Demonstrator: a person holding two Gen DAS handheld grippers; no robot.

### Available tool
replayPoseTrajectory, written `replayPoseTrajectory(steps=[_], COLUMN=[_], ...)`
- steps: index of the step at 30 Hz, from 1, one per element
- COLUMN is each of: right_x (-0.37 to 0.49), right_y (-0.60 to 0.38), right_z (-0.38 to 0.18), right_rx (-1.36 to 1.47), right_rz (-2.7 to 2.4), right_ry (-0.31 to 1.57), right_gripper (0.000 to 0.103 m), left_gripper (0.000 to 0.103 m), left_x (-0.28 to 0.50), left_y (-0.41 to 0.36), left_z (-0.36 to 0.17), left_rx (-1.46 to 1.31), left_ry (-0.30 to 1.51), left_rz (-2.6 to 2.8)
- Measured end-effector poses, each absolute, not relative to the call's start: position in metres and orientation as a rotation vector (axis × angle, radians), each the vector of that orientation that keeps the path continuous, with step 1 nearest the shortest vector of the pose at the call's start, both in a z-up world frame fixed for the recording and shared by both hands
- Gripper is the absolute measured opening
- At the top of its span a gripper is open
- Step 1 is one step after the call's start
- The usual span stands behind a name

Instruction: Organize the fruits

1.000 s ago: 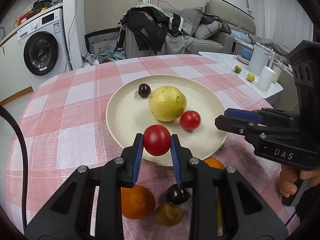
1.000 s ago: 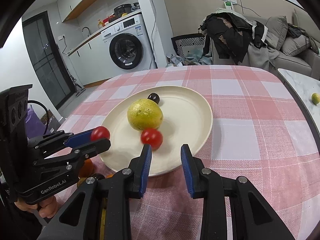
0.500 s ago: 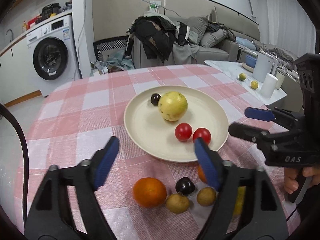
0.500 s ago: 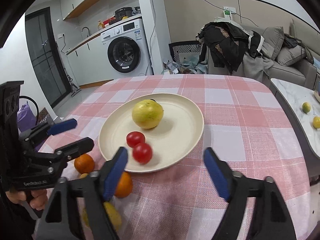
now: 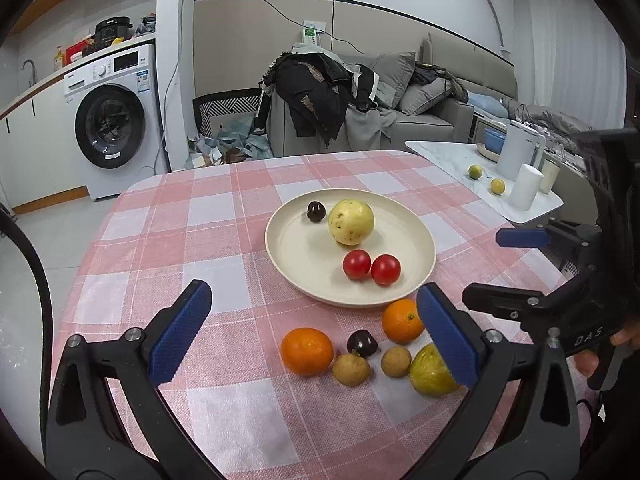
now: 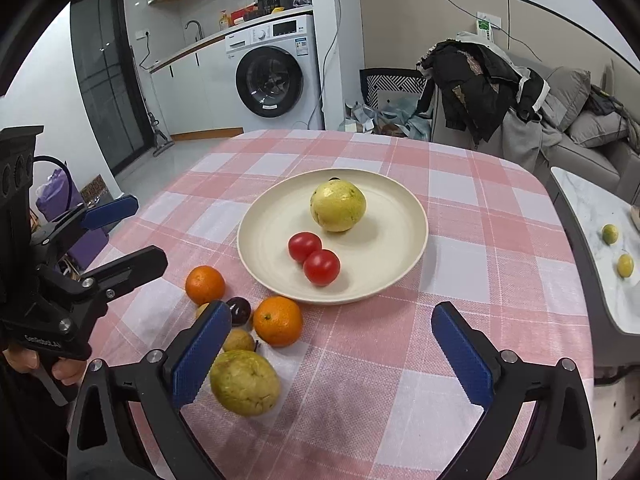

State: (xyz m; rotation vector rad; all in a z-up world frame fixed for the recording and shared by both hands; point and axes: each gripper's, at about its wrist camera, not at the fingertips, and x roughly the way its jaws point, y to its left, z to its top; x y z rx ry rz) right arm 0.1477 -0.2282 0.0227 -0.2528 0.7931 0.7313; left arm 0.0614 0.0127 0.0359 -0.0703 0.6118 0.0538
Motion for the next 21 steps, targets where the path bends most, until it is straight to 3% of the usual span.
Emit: replayPoseTrajectory(steps=[21], right_x=[0.126], right_y=[-0.208], right_z=[-0.013], right_rx=[-0.325], right_rz=[0.771], right_ry=[0.907], right_gripper=[0.103], left_gripper=[0.102], left_x=[0.058], left_y=[0.016], left_z=[0.014], left_rx=[-0.082], left_ry=[0.698], left_rz=[0.066])
